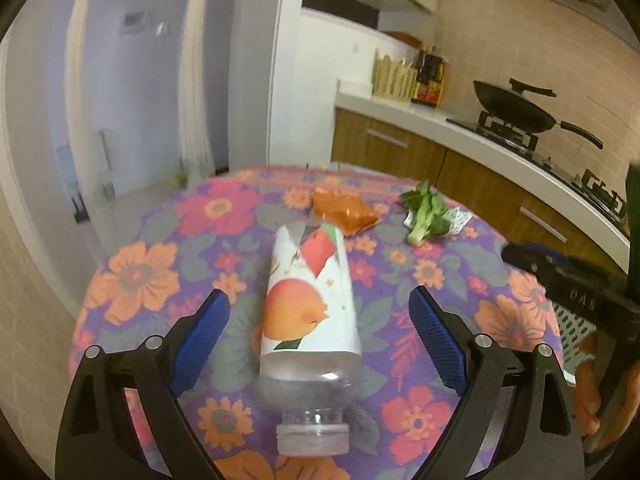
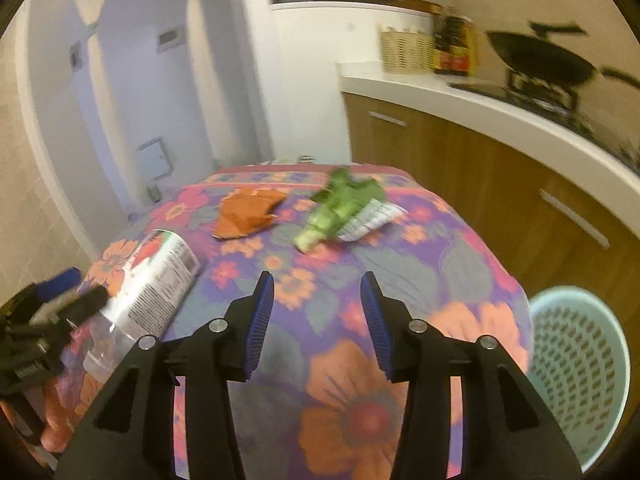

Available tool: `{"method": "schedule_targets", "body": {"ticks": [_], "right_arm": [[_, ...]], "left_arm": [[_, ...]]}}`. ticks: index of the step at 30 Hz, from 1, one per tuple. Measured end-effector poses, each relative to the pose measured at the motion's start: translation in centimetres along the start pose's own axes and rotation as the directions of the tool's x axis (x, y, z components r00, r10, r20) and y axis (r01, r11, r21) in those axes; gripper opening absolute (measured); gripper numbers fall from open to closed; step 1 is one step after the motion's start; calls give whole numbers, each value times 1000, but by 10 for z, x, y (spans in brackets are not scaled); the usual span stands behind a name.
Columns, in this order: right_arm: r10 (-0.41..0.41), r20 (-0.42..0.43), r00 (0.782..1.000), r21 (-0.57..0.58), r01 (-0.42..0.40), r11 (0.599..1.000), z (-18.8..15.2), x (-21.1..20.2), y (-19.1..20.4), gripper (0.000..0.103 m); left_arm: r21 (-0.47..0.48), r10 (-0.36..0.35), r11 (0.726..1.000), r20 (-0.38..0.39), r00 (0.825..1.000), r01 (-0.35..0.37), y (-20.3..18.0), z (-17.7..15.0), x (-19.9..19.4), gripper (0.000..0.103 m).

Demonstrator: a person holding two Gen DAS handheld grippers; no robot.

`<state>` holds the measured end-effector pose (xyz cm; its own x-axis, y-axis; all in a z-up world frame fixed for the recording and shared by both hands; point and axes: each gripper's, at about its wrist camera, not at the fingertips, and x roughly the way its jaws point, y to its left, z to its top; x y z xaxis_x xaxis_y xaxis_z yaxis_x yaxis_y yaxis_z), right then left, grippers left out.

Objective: Collect trash
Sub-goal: 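Grasp the clear peach-label bottle with the left tool while the right tool grasps the orange snack bag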

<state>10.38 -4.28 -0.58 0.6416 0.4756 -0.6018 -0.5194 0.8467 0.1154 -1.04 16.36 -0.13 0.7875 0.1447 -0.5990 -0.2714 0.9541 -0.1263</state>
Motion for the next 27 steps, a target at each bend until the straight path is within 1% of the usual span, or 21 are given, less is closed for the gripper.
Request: {"method": "schedule_targets", "body": {"ticks": [5, 7, 9, 11, 12, 14, 15, 16, 20, 21, 24, 27], "right_arm": [[25, -12, 1000, -52, -26, 998, 25, 21, 25, 42], [31, -15, 999, -62, -31, 998, 32, 28, 30, 42], [33, -23, 999, -72, -35, 997, 38, 37, 36, 42], [30, -33, 999, -84, -33, 996, 42, 46, 42, 42], [30, -39, 999, -91, -33, 995, 45, 51, 46, 42], [35, -52, 998, -100, -40, 994, 48, 61, 52, 42], [35, -57, 998, -101, -41, 994, 50, 66, 54, 42], [35, -60, 998, -103, -41, 994, 51, 70, 56, 42], [43, -75, 996, -95, -50, 994, 56, 89, 61, 42], [42, -79, 996, -91, -49, 995, 57, 95, 63, 42], [16, -87, 996, -101, -25, 995, 59, 113, 70, 42], [16, -108, 994, -90, -26, 996, 62, 130, 75, 44]], "left_arm": [[-4, 5, 1000, -56, 998, -5, 3, -3, 23, 88], [-11, -7, 1000, -71, 997, 7, 3, -3, 30, 86], [-7, -5, 1000, -87, 996, 4, 3, -3, 36, 83], [-3, -1, 1000, -110, 994, 1, 2, -4, 43, 75], [-5, -3, 1000, -120, 993, 2, 2, -4, 46, 73], [-16, -11, 1000, -139, 990, 9, 4, -6, 51, 66], [-19, -10, 1000, -140, 990, 7, 6, -6, 52, 65], [-19, -4, 1000, -139, 990, 1, 7, -6, 54, 61], [-51, -27, 998, -129, 991, 21, 14, -7, 50, 59], [-61, -30, 998, -115, 993, 23, 17, -7, 47, 59], [-86, -12, 996, -79, 997, 5, 29, -2, 41, 59], [-118, 10, 993, -49, 999, -16, 44, 4, 37, 59]]}}
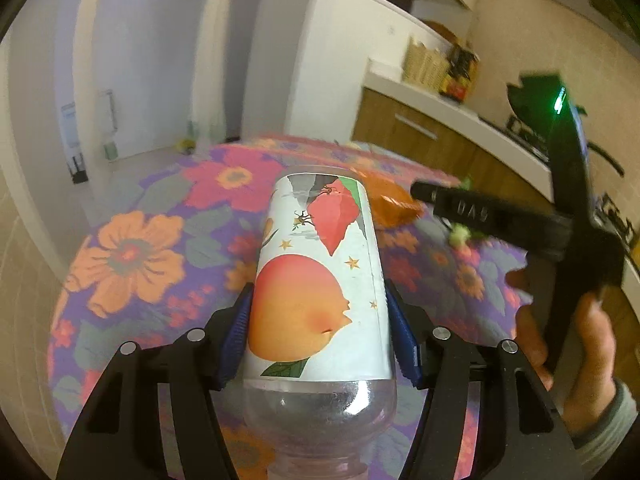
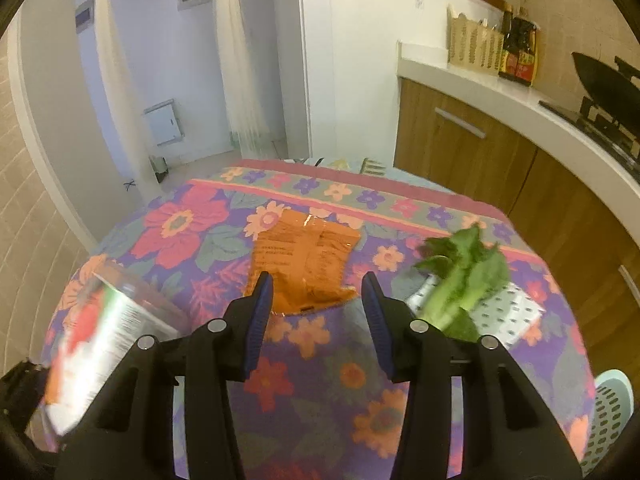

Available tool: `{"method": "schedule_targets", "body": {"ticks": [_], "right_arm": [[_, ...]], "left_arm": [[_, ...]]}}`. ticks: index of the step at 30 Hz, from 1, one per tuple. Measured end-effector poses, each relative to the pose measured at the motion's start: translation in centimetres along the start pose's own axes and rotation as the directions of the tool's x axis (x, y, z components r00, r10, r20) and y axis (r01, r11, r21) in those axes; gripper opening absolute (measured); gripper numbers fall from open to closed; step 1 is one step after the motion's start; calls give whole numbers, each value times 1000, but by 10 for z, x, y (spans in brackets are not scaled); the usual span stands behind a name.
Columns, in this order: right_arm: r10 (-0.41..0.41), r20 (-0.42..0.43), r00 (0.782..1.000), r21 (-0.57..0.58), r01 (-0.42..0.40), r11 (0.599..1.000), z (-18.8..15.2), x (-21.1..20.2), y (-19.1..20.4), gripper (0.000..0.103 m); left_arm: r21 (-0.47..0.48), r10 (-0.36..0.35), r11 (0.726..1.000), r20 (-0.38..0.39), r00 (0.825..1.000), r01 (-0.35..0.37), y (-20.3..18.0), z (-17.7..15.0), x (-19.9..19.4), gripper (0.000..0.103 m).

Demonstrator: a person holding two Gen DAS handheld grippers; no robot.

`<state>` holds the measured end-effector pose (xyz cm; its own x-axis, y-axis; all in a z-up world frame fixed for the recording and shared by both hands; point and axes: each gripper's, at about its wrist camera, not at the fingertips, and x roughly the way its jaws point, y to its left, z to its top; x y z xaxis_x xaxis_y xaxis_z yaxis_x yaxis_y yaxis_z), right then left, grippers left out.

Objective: Collect trash
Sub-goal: 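Grasp the clear peach-label bottle with the left tool while the right tool grasps the orange snack bag, then carry the bottle with the left tool while the right tool carries the snack bag over the basket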

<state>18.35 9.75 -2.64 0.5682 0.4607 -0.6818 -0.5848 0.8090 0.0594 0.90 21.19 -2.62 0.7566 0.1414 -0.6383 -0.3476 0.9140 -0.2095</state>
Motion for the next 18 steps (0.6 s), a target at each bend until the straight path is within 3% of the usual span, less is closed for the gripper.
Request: {"method": "schedule_targets", "body": {"ticks": [3, 7, 18], "right_arm": [[12, -21, 1000, 25, -12, 1000, 6, 16, 3, 47], [-13, -29, 999, 39, 14, 999, 11, 35, 6, 59], [-33, -174, 984, 68, 46, 997, 19, 77, -1, 67]], "left_arm": [[-19, 20, 1000, 20, 1000, -19, 12, 6, 3, 59], [-29, 23, 999, 41, 999, -21, 19, 9, 8, 59], [-49, -11, 999, 55, 998, 13, 26, 8, 15, 60]]}}
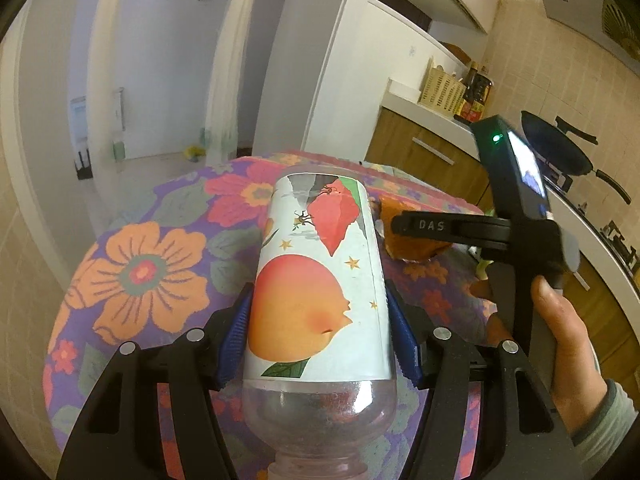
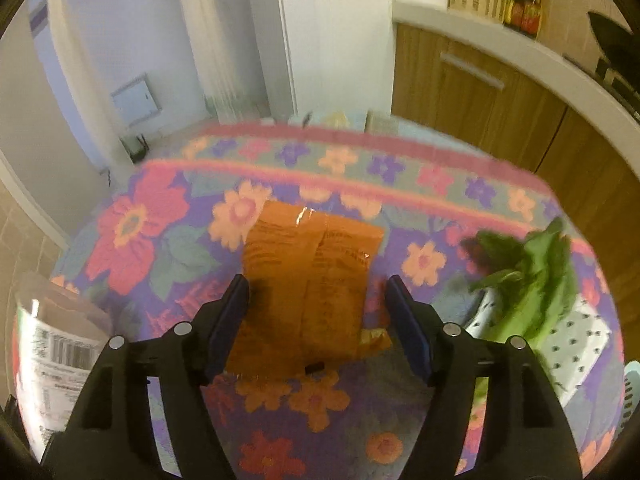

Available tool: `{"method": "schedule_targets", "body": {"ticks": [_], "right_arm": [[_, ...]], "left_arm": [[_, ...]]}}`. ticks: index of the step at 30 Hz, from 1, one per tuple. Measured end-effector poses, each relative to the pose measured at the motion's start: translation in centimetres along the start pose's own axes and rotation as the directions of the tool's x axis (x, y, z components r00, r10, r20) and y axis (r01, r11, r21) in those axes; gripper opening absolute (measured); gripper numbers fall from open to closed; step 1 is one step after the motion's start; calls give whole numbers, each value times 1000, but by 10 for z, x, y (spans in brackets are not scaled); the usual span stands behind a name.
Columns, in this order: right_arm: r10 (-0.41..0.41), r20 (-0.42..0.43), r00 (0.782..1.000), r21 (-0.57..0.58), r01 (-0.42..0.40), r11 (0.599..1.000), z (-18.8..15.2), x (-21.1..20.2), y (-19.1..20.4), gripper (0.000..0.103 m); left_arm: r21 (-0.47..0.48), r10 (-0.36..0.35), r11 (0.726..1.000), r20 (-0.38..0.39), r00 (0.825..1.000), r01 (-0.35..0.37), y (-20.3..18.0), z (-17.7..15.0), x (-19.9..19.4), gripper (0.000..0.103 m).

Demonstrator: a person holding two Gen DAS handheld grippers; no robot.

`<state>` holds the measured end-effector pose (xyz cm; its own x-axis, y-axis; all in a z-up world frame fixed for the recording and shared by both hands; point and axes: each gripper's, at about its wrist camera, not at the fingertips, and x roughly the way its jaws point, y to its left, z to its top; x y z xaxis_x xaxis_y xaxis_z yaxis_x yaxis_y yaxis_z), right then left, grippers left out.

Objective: Collect trash
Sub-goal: 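Carry the bottle with the left tool while the right tool carries the snack bag over the basket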

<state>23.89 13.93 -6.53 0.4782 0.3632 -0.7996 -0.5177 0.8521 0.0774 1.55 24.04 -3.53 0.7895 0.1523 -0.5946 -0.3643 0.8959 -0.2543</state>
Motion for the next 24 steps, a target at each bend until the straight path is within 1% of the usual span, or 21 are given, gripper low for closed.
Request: {"method": "schedule_targets", "body": {"ticks": [1, 3, 6, 7, 9, 10, 11, 12, 13, 14, 16, 20, 22, 24], "right_arm": [[-3, 1, 1000, -4, 3, 1000, 0, 0, 0, 66], [-12, 0, 1000, -18, 12, 1000, -1, 0, 3, 62], [-24, 3, 1000, -52, 24, 998, -3, -1, 11, 50], [-24, 4, 1000, -63, 25, 998, -5, -2, 13, 43], [-12, 13, 1000, -86, 13, 996, -8, -6, 18, 39], [-13, 22, 1000, -101, 16, 995, -11, -9, 21, 36], [-12, 42, 999, -123, 17, 992, -14, -15, 25, 30], [-7, 71, 997, -136, 16, 991, -16, -21, 28, 29], [2, 122, 993, -149, 16, 989, -20, -32, 30, 28], [4, 147, 989, -152, 19, 988, -23, -39, 31, 28], [8, 158, 987, -139, 14, 990, -35, -50, 29, 28], [32, 193, 981, -121, -8, 993, -55, -76, 18, 28], [35, 217, 976, -85, -17, 996, -65, -96, 4, 28], [19, 242, 970, -60, -5, 998, -74, -115, -9, 28]], "left_arm": [[-1, 0, 1000, 2, 1000, 0, 1, 0, 0, 60], [-6, -2, 1000, -1, 1000, 2, 2, 0, 0, 60], [-10, -5, 1000, -5, 1000, 5, 3, -1, 1, 60], [-11, -5, 1000, -4, 1000, 5, 3, -1, 1, 60], [-12, -7, 1000, -1, 1000, 7, 4, 0, 1, 60], [-12, -7, 1000, 0, 1000, 7, 4, 0, 1, 60], [-12, -6, 1000, 1, 1000, 6, 4, 0, 1, 60], [-12, -7, 1000, 3, 1000, 7, 5, -1, 0, 60], [-13, -9, 1000, 6, 1000, 9, 5, -1, 0, 60], [-12, -14, 1000, 11, 1000, 14, 5, -1, -1, 60], [-4, -15, 1000, 23, 1000, 15, 3, -1, -3, 60], [43, -14, 999, 49, 999, 12, -9, -5, -12, 59], [41, -39, 998, 48, 998, 37, -16, -8, -18, 59], [25, -87, 996, 36, 996, 86, -24, -12, -23, 59]]}}
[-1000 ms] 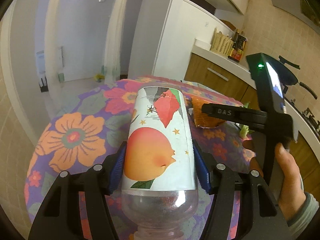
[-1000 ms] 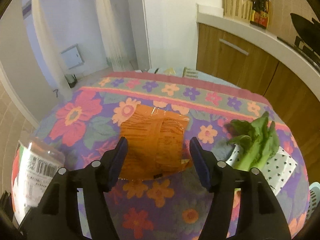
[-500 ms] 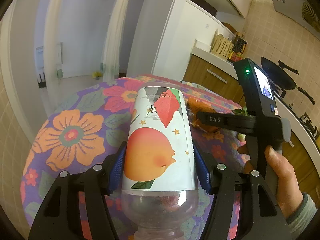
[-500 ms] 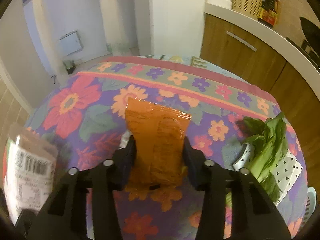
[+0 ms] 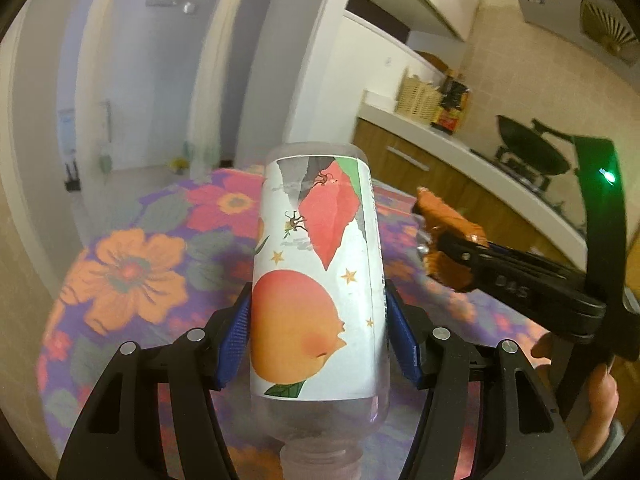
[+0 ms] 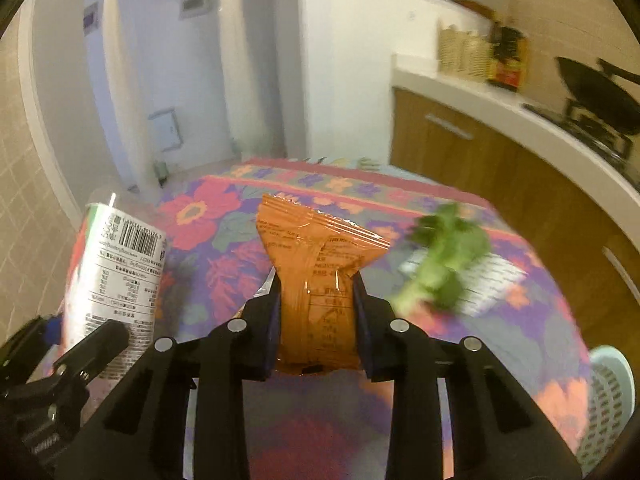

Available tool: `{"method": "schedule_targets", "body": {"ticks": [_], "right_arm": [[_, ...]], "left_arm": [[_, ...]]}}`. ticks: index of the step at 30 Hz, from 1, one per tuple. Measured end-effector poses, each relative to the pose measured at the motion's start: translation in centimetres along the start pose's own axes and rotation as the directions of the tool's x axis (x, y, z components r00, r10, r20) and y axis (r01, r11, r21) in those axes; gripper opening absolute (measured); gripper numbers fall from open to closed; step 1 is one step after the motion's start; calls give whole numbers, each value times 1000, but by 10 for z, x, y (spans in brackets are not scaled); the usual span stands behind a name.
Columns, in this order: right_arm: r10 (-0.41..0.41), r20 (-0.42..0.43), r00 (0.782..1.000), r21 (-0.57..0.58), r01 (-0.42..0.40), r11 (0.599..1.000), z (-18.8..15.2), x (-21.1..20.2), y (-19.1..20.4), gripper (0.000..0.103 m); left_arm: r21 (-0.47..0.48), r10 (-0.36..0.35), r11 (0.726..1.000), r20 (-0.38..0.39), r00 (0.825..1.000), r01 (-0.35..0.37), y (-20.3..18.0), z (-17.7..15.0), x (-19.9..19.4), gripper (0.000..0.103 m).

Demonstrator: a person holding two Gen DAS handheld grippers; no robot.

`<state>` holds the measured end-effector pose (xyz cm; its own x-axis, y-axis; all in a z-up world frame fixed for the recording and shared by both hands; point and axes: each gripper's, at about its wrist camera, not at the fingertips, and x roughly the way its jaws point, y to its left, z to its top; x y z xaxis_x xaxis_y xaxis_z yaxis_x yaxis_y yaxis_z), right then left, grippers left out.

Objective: Collect trash
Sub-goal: 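Carry the bottle with the left tool while the right tool carries the snack bag over the basket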

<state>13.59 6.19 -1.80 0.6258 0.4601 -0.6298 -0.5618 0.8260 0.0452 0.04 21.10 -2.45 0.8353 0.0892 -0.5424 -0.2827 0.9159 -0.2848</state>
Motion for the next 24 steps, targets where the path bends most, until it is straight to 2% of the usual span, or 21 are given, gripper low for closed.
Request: {"method": "schedule_targets", "body": {"ticks": [7, 12, 18, 24], "right_arm": [[-47, 83, 995, 102, 38, 994, -31, -71, -50, 28], [-119, 118, 986, 164, 98, 981, -58, -116, -86, 28], [-192, 133, 972, 264, 152, 952, -89, -159, -134, 28], [-277, 134, 951, 360, 214, 908, -115, -190, -193, 28]], "left_arm": [[62, -103, 993, 2, 995, 102, -51, -10, -15, 59], [128, -164, 978, -20, 986, 166, -97, -21, -17, 59], [186, -245, 950, -59, 968, 252, -153, -33, -17, 59], [249, -321, 907, -109, 941, 339, -218, -38, -7, 58]]}}
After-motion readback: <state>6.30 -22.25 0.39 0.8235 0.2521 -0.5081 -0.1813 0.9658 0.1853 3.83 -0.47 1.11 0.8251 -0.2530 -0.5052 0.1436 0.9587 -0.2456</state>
